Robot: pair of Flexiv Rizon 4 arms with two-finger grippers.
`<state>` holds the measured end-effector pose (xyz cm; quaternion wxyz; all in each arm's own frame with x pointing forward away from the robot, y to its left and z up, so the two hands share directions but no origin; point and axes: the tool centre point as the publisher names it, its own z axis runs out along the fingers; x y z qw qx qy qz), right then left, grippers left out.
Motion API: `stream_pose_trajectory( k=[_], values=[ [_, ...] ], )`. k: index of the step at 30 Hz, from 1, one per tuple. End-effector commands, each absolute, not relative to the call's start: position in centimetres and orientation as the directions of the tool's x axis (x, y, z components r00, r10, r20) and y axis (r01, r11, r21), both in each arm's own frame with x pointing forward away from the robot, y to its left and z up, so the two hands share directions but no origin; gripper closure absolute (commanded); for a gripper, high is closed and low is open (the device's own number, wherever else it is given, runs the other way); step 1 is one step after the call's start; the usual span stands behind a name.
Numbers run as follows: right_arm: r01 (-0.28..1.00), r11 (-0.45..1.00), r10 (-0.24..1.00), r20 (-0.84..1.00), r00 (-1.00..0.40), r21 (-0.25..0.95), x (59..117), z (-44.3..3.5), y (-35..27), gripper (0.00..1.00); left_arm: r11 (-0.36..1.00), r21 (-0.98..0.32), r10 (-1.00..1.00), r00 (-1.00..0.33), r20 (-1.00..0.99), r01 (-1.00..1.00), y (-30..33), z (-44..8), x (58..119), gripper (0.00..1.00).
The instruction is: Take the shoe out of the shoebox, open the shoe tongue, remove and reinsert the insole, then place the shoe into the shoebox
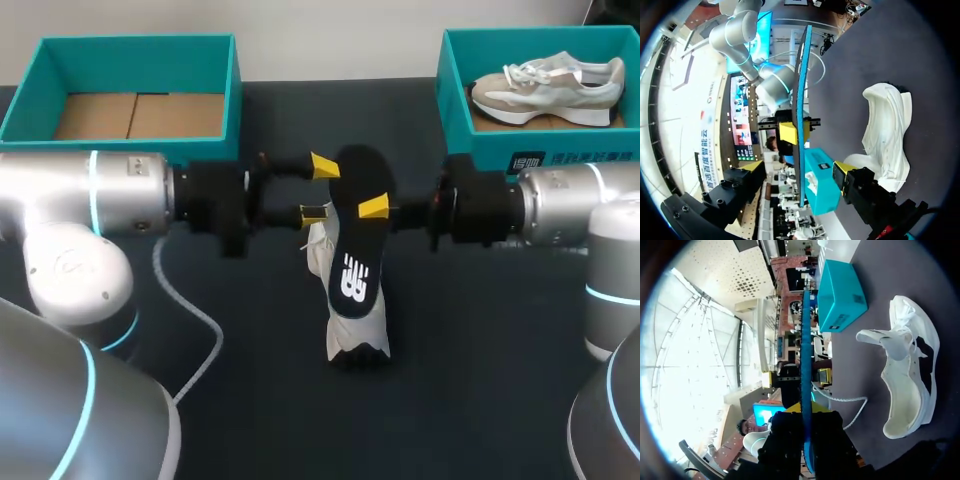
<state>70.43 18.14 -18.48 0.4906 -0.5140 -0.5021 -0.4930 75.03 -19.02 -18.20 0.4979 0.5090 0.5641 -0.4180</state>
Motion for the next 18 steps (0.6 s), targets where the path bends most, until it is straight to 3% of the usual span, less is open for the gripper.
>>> stream_pose_trajectory(
  k=[1,6,10,15,18],
  values=[
    [1.000,-0.013,0.030,1.000,0.009,-0.009,70.7,-18.8,18.7,1.00,0.123,0.038,0.136,0.022,-0.990,0.992,-20.4,-18.8,75.4,0.21],
    [1.000,-0.007,0.030,1.000,0.007,-0.007,70.9,-18.8,18.9,1.00,0.117,0.032,0.129,0.017,-0.991,0.993,-21.3,-19.1,75.3,0.47],
    [1.000,0.000,0.027,1.000,0.008,-0.008,71.1,-18.9,19.3,1.00,0.116,0.026,0.121,0.012,-0.993,0.993,-22.0,-19.2,75.2,0.48],
    [1.000,0.006,0.025,1.000,0.010,-0.010,71.0,-18.9,19.5,1.00,0.134,0.013,0.104,-0.001,-0.995,0.991,-22.4,-19.4,75.3,0.59],
    [1.000,0.005,0.025,1.000,0.011,-0.011,70.9,-18.9,19.6,1.00,0.136,0.011,0.103,-0.004,-0.995,0.991,-22.7,-19.4,75.4,0.60]
  ],
)
